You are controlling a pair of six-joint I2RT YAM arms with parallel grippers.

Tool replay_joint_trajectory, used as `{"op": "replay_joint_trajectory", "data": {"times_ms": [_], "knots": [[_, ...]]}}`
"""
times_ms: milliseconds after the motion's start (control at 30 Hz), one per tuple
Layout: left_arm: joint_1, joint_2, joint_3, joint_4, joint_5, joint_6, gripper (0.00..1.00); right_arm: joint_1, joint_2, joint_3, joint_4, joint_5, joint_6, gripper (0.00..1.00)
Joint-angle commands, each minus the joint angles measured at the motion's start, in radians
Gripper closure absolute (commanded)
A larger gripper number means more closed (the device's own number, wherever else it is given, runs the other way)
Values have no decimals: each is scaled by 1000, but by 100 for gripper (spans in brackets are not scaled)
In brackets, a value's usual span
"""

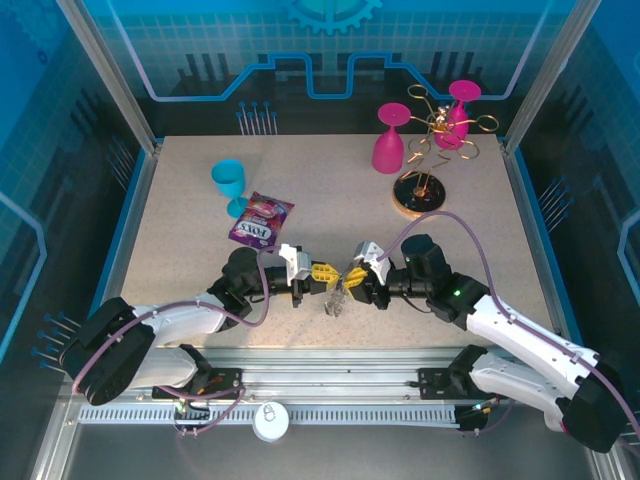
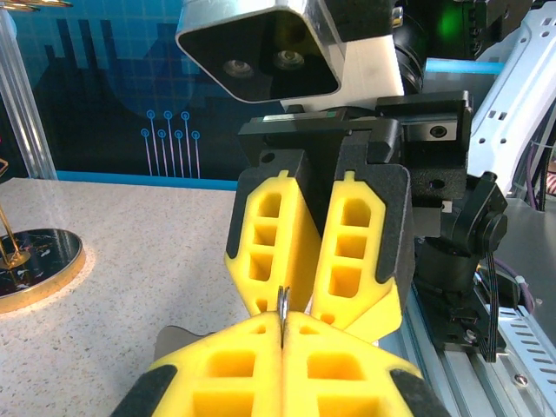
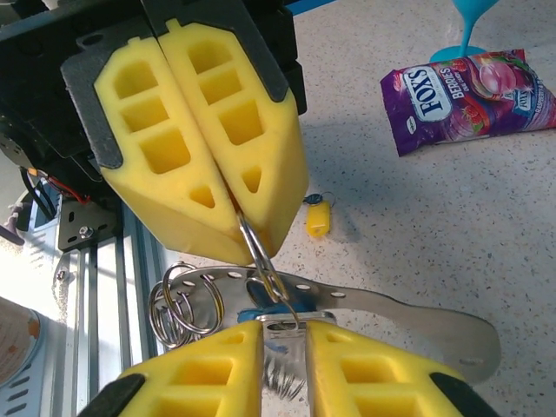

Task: Put the keys on the keyring

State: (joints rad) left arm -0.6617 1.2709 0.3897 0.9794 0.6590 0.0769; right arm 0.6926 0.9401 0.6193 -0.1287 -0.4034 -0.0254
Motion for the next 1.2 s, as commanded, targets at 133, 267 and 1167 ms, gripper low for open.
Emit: {"op": "replay_joint_trajectory", "data": {"times_ms": [133, 267, 1167], "knots": [[5, 5, -4, 63, 31, -11, 100, -10, 4, 16, 50, 26, -31, 86], [6, 7, -4, 64, 33, -12, 100, -12, 0, 13, 61, -17, -40, 81], [7, 10, -3, 70, 31, -14, 100, 28, 65, -3, 141, -71, -21, 83]]}}
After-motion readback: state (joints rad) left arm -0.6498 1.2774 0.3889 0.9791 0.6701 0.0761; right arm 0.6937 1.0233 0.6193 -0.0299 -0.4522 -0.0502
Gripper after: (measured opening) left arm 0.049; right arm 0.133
